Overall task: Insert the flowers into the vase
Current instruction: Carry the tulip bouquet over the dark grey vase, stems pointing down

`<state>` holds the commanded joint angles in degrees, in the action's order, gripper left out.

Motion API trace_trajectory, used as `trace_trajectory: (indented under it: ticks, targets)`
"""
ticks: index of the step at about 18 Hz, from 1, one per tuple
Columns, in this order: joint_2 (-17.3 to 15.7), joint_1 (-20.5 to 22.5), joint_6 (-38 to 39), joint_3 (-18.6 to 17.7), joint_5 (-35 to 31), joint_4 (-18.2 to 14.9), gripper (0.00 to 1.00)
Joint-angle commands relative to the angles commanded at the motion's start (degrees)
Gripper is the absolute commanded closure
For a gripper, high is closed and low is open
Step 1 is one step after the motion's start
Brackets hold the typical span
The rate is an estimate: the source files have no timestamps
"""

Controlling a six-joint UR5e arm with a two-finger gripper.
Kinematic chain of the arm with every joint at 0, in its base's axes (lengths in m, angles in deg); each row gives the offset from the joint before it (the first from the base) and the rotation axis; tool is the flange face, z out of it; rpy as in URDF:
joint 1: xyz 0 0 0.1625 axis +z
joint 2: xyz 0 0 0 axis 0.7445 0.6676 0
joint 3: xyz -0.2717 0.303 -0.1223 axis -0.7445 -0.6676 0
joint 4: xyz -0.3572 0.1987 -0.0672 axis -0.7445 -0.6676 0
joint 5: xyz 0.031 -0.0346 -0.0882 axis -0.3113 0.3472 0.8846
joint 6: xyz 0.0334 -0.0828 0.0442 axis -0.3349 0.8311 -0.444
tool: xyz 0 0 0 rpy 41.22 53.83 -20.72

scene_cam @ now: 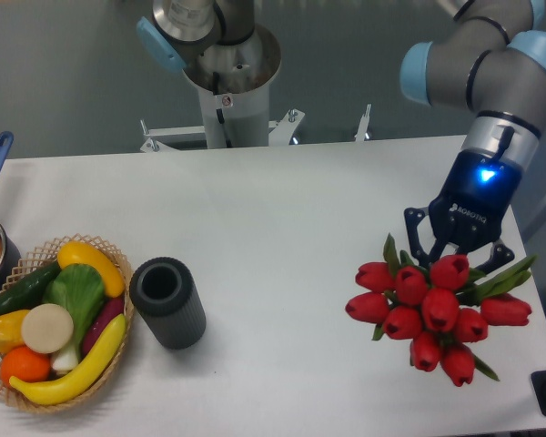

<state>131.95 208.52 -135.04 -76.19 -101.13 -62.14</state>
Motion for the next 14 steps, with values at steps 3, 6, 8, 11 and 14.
trace_trajectory:
  ticks: [3, 6, 8, 11, 14]
  targets:
    - [0.44, -1.41, -0.97, -0.35, 3.32, 0.35, 0.81]
    - [0.44, -2.02, -4.55, -2.36, 10.53, 0.35, 0.81]
    - [-0.08, -2.2, -10.34, -6.74, 16.58, 0.35, 0.81]
    - [-2.71, -2.2, -20.02, -15.18, 26.25, 0.35, 0.81]
    - [-5.26, -2.81, -21.62, -18.54, 31.46, 0.27, 0.81]
